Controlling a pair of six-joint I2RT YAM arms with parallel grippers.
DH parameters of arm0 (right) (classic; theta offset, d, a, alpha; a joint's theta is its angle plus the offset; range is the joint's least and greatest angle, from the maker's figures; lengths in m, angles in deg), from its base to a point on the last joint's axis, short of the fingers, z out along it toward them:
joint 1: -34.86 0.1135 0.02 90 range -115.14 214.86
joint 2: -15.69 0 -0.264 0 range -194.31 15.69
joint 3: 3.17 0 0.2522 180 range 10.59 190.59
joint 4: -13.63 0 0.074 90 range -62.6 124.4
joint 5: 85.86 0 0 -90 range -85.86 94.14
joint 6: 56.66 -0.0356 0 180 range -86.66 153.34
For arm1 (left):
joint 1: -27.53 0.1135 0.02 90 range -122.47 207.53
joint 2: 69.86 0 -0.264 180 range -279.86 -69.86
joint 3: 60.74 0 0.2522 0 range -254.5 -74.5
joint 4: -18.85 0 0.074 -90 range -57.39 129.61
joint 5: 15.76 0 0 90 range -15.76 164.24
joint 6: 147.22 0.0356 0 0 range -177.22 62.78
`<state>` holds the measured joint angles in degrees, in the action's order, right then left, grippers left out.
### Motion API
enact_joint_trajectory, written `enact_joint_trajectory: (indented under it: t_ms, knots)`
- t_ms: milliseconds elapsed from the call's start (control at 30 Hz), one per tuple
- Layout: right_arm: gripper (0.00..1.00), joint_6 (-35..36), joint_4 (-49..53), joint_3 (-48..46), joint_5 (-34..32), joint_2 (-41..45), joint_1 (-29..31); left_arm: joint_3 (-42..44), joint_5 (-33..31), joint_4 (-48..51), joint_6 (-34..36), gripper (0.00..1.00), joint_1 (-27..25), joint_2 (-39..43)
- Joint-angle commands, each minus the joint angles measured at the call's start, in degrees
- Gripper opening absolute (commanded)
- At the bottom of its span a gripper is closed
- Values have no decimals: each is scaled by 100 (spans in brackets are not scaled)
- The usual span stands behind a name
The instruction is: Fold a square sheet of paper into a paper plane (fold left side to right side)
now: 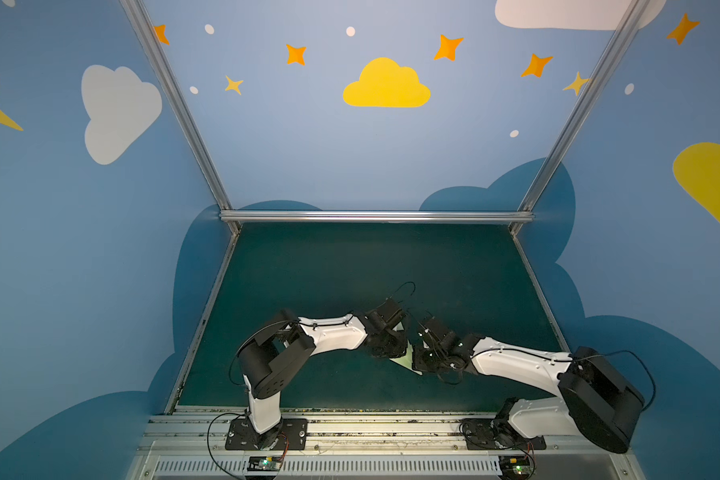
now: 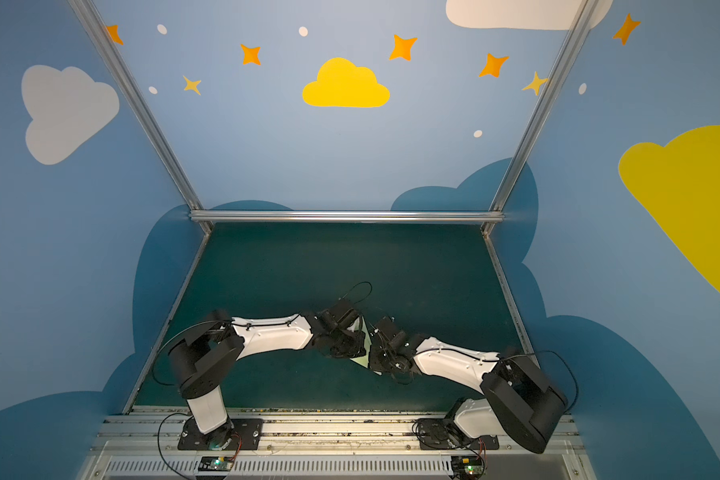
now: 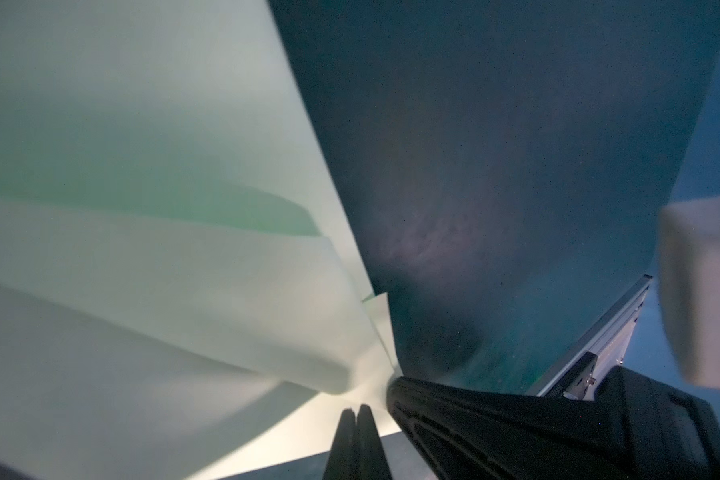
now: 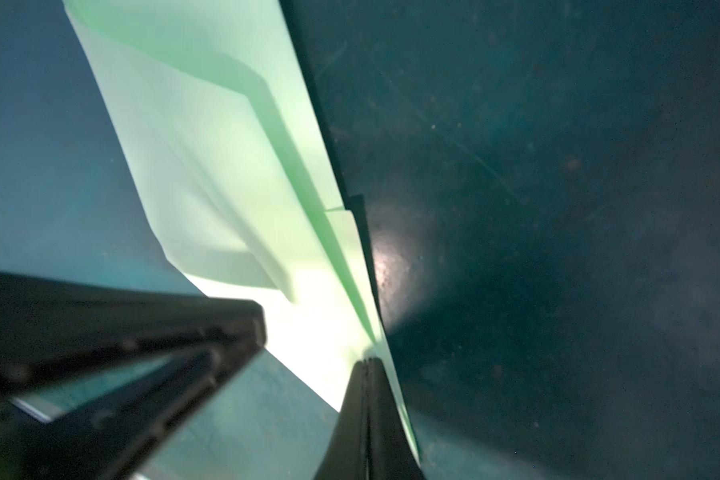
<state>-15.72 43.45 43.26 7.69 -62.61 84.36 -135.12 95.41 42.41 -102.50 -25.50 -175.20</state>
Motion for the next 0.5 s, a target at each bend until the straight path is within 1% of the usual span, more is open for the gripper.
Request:
enact_joint_trajectory:
  t_ms: [0, 100, 300, 467]
  knots:
    - [0, -37, 324, -290, 80, -359, 77, -130, 80, -113, -79, 4, -64, -218]
    - [0, -56, 344, -286, 75, -381, 88, -137, 124, -153, -104, 4, -92, -352]
    - [0, -76, 381, -322, 69, -348, 98, 183, 29, -295, -167, 4, -50, -417]
    - [0, -95, 381, -363, 51, -328, 104, 519, -60, -407, -150, 4, 238, -340]
